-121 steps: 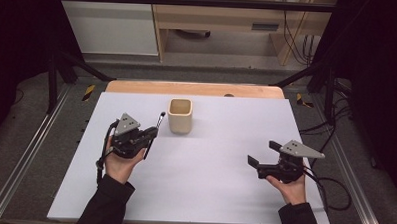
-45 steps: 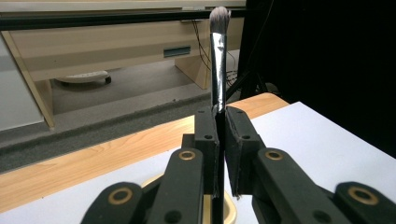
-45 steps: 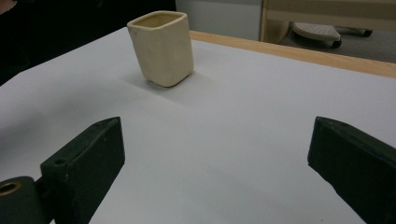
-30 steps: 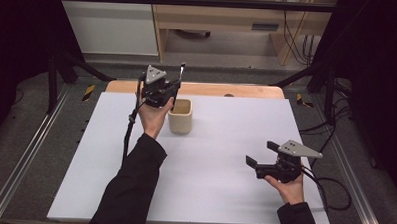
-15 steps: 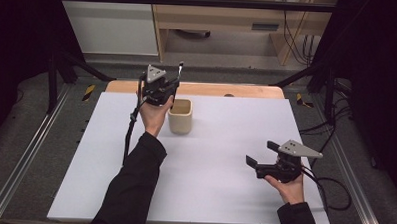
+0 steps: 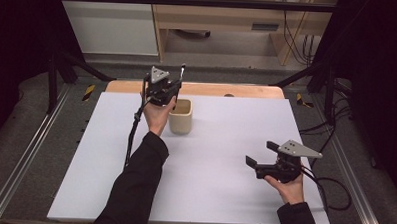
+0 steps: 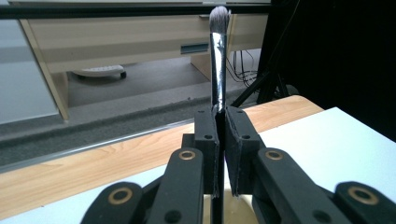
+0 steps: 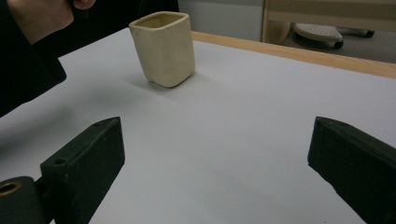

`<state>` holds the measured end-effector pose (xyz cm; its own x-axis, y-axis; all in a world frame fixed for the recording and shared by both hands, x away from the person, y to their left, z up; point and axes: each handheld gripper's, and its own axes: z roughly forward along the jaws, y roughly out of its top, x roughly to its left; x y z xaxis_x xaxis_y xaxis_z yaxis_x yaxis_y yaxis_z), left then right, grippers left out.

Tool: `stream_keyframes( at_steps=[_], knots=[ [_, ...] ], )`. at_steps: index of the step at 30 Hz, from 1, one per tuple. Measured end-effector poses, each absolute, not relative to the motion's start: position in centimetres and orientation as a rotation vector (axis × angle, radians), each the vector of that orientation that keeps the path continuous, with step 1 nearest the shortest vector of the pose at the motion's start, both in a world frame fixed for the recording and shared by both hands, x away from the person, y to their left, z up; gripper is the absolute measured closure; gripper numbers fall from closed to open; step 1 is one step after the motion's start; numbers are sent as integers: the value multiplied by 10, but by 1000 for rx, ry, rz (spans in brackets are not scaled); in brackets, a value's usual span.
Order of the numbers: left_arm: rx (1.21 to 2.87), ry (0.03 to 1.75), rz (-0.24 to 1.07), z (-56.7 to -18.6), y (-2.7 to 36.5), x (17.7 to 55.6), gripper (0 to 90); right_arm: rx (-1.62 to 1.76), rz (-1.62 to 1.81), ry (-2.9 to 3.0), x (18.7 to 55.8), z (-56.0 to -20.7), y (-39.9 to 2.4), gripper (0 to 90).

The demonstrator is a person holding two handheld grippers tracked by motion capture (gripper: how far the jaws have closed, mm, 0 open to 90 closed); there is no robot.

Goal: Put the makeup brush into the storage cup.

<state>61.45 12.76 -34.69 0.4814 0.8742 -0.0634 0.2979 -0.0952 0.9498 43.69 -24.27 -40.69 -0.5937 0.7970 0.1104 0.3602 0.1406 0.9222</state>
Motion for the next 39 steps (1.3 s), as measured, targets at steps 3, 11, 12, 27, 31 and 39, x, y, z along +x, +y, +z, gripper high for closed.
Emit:
stream_keyframes(
  at_steps=[3, 11, 12, 27, 31, 39],
  knots=[
    [1652, 1030, 670, -350, 126, 616, 842, 1113, 1446, 2016, 437, -407, -243, 44],
    [1667, 1037, 668, -363, 121, 618, 841, 1105, 1446, 2017, 436, -406, -244, 44],
    [1671, 1037, 669, -365, 120, 618, 842, 1102, 1449, 2017, 436, -406, -244, 44],
    [1707, 1054, 649, -392, 123, 613, 841, 1107, 1449, 2015, 436, -406, -243, 45],
    [1722, 1053, 647, -395, 124, 611, 840, 1108, 1444, 2019, 436, -407, -242, 44],
    [1749, 1042, 638, -398, 126, 604, 837, 1108, 1446, 2017, 435, -406, -243, 44]
  ],
)
